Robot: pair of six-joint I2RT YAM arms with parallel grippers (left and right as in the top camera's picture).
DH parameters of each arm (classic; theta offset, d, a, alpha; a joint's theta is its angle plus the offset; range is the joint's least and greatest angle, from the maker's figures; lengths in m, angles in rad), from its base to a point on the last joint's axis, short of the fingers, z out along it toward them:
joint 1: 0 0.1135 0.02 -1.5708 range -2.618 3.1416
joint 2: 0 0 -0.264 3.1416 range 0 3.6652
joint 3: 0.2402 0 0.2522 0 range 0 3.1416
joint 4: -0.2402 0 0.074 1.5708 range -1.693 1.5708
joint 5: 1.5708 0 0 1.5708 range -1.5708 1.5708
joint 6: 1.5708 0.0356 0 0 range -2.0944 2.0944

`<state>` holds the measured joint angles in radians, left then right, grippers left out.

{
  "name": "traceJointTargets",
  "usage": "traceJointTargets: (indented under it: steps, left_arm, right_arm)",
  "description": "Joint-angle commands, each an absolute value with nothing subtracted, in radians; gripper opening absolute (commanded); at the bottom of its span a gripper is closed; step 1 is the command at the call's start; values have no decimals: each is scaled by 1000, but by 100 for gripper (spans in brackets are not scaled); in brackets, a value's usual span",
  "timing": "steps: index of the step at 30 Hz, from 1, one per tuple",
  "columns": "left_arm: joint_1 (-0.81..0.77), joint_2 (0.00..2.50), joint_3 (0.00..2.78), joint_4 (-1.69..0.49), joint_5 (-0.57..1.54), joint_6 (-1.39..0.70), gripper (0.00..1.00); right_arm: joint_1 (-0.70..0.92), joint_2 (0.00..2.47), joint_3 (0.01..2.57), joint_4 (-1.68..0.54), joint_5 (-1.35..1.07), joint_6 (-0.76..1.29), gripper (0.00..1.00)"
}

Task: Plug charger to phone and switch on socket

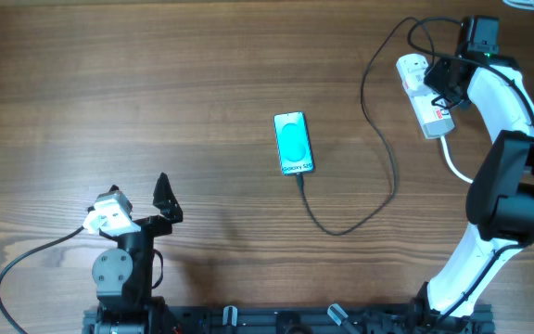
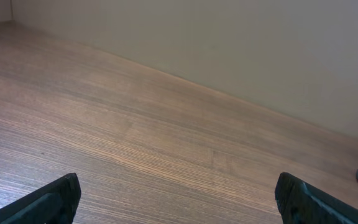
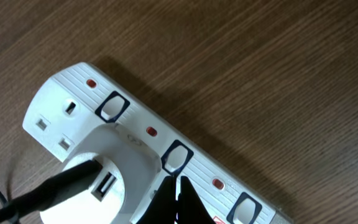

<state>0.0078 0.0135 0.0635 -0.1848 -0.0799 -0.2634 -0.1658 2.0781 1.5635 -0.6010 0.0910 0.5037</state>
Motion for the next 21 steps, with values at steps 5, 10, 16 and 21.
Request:
traceJointTargets:
  steps: [5, 10, 16, 21]
  left_arm:
    - [14, 4, 54, -178, -71, -242, 100]
    - [14, 4, 54, -178, -71, -243, 100]
    - [14, 4, 54, -178, -71, -242, 100]
    - [14, 4, 54, -178, -71, -242, 100]
  right_arm:
    - [-167, 2146, 1584, -563, 112, 501, 5]
    - [-166, 2153, 1578, -562, 112, 500, 5]
    - [-166, 2153, 1578, -549, 112, 500, 4]
    - [-165, 2154, 1575, -543, 112, 500, 5]
